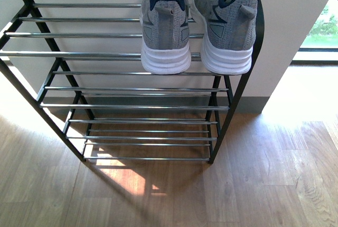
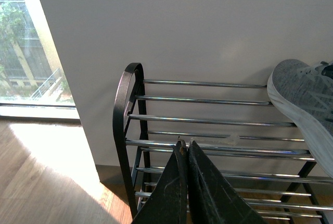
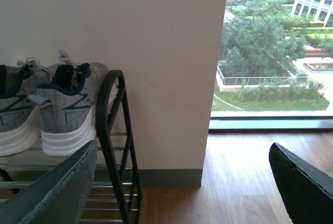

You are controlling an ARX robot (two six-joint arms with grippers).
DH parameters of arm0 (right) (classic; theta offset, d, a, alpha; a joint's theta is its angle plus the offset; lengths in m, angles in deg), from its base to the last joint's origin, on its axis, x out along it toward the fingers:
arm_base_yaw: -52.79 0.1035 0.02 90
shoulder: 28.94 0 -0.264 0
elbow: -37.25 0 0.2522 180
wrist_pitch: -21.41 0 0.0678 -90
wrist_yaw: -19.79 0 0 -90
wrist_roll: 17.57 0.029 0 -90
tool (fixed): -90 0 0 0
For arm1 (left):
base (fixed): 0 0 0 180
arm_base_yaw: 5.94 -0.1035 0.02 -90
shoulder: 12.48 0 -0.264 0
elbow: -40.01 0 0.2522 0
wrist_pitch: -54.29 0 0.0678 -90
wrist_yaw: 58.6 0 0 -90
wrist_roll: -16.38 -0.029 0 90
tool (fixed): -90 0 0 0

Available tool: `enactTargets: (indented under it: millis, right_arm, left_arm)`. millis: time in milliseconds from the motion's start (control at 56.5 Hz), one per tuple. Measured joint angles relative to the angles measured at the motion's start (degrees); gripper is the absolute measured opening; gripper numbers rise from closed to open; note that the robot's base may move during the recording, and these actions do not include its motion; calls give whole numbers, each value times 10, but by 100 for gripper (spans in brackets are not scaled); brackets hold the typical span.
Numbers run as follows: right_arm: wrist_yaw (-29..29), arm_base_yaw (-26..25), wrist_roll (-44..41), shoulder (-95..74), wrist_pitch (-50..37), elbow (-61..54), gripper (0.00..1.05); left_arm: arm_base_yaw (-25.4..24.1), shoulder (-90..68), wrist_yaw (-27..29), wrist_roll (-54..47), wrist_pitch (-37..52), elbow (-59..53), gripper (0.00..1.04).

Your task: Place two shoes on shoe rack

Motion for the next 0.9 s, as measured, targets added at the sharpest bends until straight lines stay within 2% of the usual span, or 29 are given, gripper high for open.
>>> enactTargets:
  millis: [35,89,159,443,903]
  right_arm:
    - [0,0,0,0,0,0,96]
    - [0,0,0,0,0,0,96]
    - [0,0,0,0,0,0,96]
    - [0,0,0,0,0,0,96]
    - [0,0,0,0,0,0,96]
  left_arm:
    - [-5,23,-6,0,-16,-5,1]
    - [-37,61,-46,0,-46,-13,1]
    - [-50,103,-46,0,-80,-21,1]
    - [-51,247,-50,0,-204,-34,1]
    - [-51,399,-50,0,-347,-34,1]
